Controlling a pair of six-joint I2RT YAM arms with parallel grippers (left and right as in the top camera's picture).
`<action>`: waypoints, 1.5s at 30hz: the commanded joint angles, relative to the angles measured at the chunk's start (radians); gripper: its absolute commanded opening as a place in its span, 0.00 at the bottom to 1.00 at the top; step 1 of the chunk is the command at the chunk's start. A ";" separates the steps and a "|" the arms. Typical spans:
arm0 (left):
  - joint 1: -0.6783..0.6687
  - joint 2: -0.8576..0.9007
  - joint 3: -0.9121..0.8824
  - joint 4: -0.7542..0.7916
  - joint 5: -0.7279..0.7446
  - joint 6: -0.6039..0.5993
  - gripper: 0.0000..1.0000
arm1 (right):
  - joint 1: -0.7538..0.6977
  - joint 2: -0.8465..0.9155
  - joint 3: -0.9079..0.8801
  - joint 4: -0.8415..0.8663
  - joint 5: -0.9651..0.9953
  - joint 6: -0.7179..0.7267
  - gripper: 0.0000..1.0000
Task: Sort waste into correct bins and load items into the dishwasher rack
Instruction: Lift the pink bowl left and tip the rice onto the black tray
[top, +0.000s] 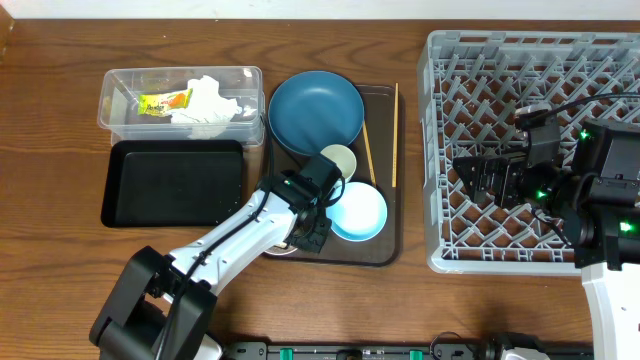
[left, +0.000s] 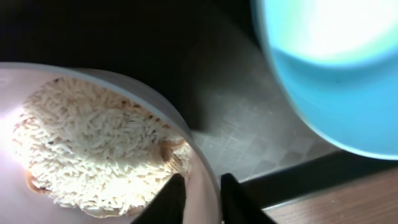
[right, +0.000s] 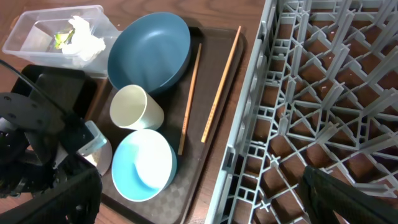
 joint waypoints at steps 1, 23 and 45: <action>0.000 0.010 -0.010 0.002 -0.018 -0.009 0.25 | -0.002 -0.004 0.021 -0.003 -0.004 -0.005 0.99; 0.011 -0.021 0.047 0.033 -0.017 -0.092 0.06 | -0.002 -0.004 0.021 -0.009 -0.004 -0.005 0.99; 0.760 -0.249 0.138 0.094 0.596 -0.072 0.06 | -0.002 -0.004 0.021 -0.010 -0.004 -0.005 0.99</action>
